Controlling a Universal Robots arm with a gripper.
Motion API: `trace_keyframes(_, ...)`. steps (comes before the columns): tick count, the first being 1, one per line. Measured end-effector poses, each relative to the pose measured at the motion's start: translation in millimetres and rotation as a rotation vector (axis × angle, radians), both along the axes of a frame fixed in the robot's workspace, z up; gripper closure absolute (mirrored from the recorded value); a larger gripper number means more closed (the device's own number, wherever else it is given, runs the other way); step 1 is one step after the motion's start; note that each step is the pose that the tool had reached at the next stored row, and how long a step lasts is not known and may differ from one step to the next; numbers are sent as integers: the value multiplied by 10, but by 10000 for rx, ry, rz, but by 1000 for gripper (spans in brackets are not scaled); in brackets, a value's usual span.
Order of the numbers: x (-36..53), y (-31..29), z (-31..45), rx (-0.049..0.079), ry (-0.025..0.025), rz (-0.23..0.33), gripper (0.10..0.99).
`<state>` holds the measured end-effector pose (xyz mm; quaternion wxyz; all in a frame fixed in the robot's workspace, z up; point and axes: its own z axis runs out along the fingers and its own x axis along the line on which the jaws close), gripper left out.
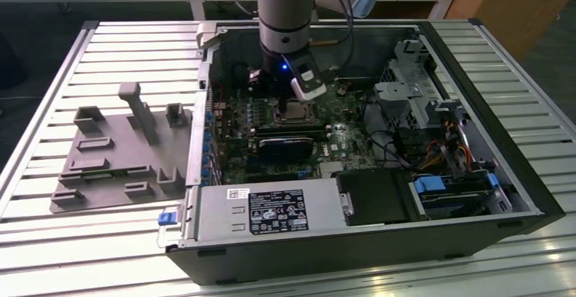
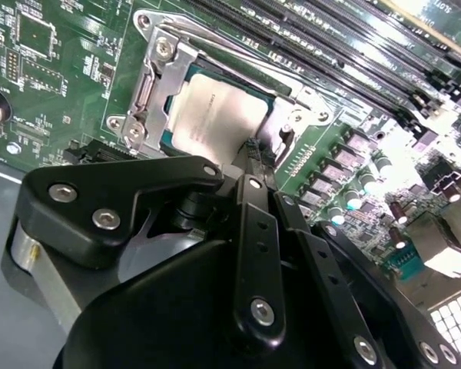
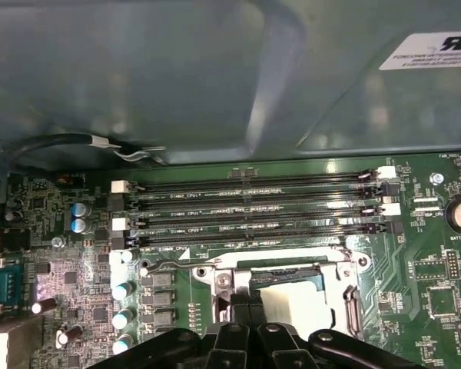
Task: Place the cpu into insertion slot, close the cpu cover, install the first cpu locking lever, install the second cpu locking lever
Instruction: 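Close the cpu cover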
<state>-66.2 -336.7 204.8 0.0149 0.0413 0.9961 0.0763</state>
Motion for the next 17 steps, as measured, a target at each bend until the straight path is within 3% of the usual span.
trace_keyframes(17,-57,-26,-65,96,-25,0,980)
